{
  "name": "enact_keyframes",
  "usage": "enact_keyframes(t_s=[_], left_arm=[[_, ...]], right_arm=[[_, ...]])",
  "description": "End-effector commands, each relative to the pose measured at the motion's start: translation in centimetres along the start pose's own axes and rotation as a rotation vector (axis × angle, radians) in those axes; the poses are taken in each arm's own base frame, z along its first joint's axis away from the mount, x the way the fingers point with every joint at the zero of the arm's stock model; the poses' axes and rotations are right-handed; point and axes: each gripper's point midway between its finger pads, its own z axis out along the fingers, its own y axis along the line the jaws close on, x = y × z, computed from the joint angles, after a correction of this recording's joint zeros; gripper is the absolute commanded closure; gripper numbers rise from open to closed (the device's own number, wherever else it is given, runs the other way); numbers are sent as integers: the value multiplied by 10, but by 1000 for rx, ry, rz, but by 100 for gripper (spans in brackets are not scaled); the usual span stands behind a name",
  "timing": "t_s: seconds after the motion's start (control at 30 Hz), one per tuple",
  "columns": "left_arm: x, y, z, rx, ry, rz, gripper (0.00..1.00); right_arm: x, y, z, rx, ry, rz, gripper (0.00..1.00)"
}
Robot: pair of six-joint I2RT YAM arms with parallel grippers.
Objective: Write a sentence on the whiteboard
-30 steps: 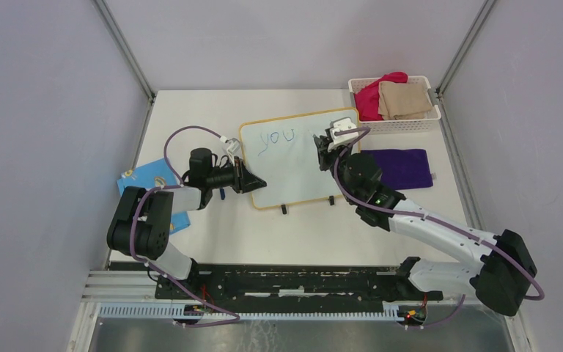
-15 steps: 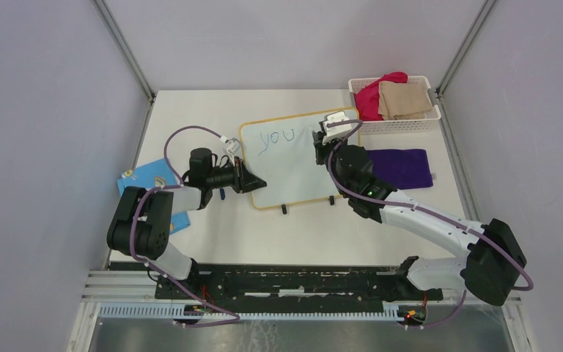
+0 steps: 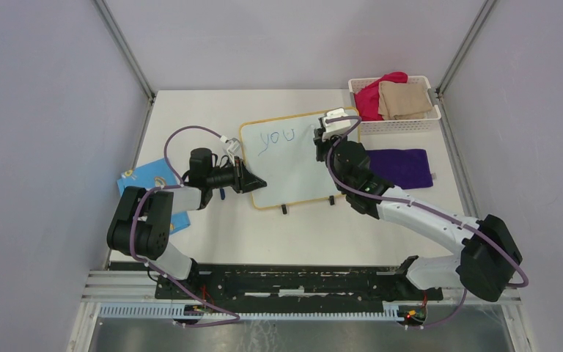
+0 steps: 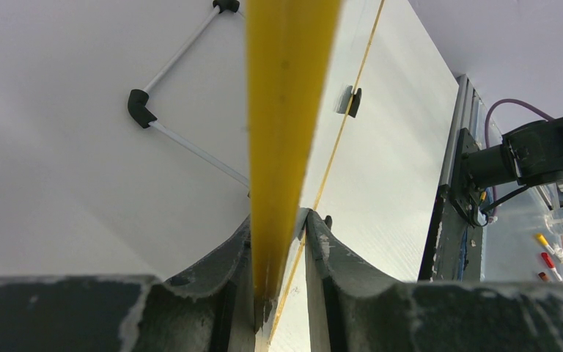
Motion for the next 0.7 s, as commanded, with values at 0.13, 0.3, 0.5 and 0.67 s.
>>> enact_keyframes(t_s=[0.13, 0.3, 0.5, 0.67], left_arm=[[10, 19, 2, -99, 24, 21, 98], [11, 19, 2, -98, 25, 21, 98], [11, 19, 2, -100, 25, 21, 98], [11, 19, 2, -100, 24, 22, 98]], right_arm=[[-23, -3, 10, 26, -49, 38, 100], [-22, -1, 15, 18, -43, 36, 100], [-17, 8, 16, -26, -29, 34, 100], [-3, 17, 13, -77, 6, 30, 100]])
